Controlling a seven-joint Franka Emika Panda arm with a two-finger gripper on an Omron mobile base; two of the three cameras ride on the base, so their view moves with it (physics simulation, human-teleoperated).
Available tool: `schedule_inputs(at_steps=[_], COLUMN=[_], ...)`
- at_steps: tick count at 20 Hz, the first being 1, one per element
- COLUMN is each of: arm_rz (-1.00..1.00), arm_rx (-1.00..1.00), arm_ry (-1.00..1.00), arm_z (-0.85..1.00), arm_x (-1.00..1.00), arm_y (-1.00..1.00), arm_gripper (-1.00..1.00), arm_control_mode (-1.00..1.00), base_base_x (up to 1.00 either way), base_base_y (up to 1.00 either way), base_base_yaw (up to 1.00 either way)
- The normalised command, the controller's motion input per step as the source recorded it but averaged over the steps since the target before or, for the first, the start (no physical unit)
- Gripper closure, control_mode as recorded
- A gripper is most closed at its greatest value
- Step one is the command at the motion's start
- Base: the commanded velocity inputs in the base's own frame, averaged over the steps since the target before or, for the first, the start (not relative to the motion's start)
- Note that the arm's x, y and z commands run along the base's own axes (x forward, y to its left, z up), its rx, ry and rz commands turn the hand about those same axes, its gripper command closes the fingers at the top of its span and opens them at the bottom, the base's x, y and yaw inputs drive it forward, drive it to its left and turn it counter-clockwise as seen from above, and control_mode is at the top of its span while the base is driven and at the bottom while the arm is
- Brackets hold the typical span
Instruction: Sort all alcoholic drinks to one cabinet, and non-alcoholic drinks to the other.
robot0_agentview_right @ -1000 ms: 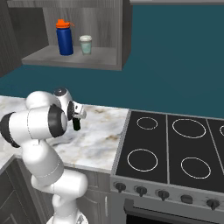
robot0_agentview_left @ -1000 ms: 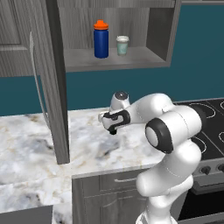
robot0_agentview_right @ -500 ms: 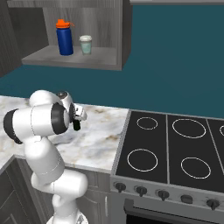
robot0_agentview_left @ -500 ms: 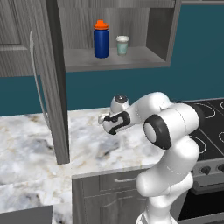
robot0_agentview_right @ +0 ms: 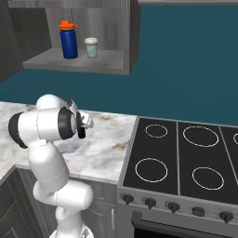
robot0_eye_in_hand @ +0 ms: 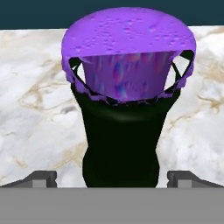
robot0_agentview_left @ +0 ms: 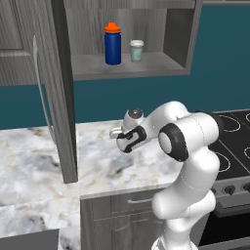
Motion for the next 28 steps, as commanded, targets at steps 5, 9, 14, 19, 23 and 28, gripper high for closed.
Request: schedule_inputs(at_steps=[5, 9, 14, 19, 23, 28], arm_rz=[0.00, 0.00, 0.00, 0.00, 0.00, 0.00], arm_rx=[0.00, 0.00, 0.00, 0.00, 0.00, 0.00], arm_ry=[-0.01, 0.00, 0.04, 0.02, 0.00, 0.00], arm_z=[-0.03, -0.01, 0.02, 0.39, 0.88, 0.79], arm_x=[0.12, 0.03, 0.00, -0.08, -0.52, -0.50], arm_y=[0.00, 0.01, 0.01, 0.00, -0.05, -0.14], arm_gripper=[-1.00, 1.00, 1.00, 1.00, 1.00, 1.00], arm_control_mode=[-1.00, -1.00, -1.00, -1.00, -1.00, -1.00], base_base_x=[0.00, 0.00, 0.00, 0.00, 0.00, 0.00], base_base_y=[0.00, 0.00, 0.00, 0.00, 0.00, 0.00], base_base_yaw=[0.00, 0.00, 0.00, 0.00, 0.00, 0.00])
